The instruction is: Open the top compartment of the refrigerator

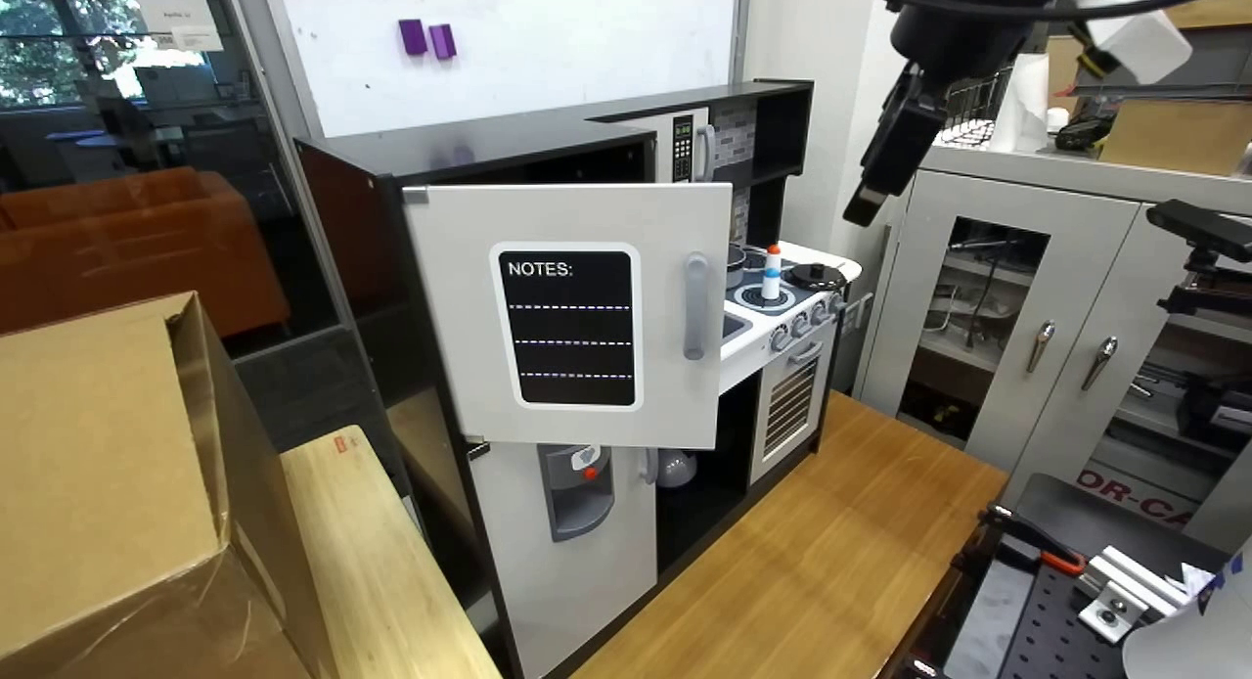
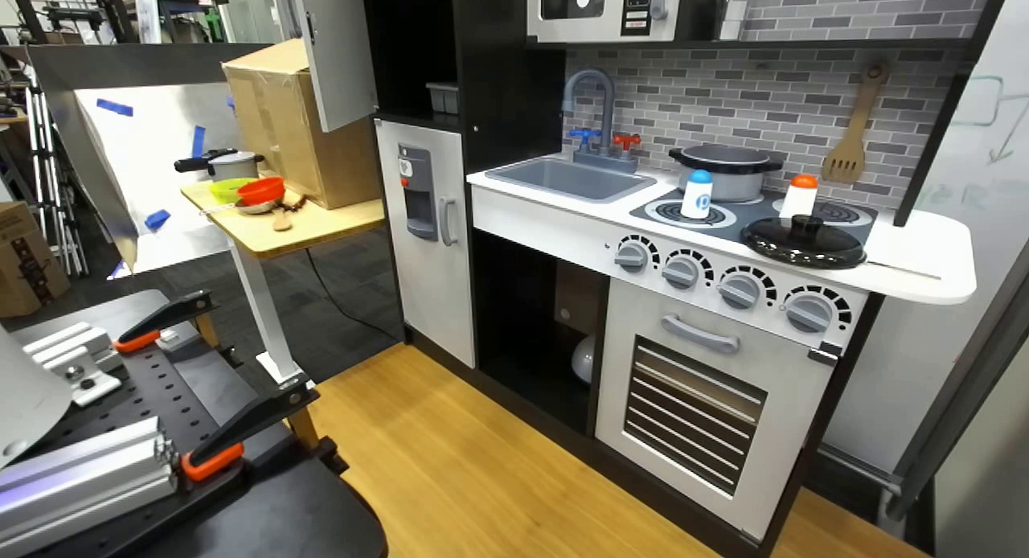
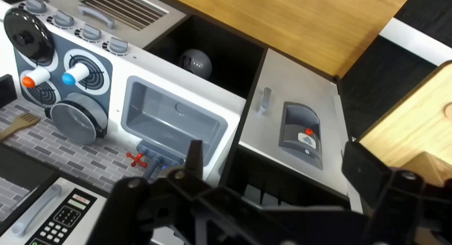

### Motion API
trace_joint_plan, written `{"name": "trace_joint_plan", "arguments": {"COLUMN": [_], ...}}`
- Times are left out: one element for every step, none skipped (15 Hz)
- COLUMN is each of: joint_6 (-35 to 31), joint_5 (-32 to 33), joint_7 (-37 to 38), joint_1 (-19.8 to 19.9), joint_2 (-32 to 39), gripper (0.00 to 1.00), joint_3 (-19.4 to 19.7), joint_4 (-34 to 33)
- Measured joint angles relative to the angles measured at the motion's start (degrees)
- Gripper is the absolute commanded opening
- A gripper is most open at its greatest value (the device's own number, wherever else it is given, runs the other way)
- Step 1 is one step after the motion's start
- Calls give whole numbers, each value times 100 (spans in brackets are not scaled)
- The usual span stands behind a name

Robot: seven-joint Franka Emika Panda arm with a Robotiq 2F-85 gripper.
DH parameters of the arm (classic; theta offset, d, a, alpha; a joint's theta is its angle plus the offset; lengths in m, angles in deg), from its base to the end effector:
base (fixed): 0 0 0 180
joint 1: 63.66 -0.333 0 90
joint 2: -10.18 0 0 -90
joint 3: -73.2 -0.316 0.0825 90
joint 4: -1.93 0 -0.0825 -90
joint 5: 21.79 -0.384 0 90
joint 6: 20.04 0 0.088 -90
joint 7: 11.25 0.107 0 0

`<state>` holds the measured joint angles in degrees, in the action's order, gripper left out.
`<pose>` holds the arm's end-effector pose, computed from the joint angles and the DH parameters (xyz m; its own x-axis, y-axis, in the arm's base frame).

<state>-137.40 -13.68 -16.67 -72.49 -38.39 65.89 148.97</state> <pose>0.3160 0.0909 0.5552 0.8698 0.4032 0.2843 0.3343 -0.9055 0.2613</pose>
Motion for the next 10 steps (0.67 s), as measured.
{"name": "trace_joint_plan", "arguments": {"joint_6": [201, 355, 432, 467, 476, 477, 478, 479, 479, 479], "joint_5": [-9, -32, -45, -48, -48, -48, -48, -48, -48, -48], "joint_7": [17, 47, 69, 82, 94, 99, 100, 100, 100, 101], "joint_1": [-1, -1, -1, -1, -1, -1, -1, -1, -1, -1], "joint_2": [-59, -107, -140, -154, -153, -153, -153, -153, -153, -153], "gripper": [100, 100, 100, 100, 100, 100, 100, 100, 100, 100], "joint_3": [0, 2, 2, 2, 3, 3, 3, 3, 3, 3], "joint_4": [1, 2, 2, 2, 2, 2, 2, 2, 2, 2]}}
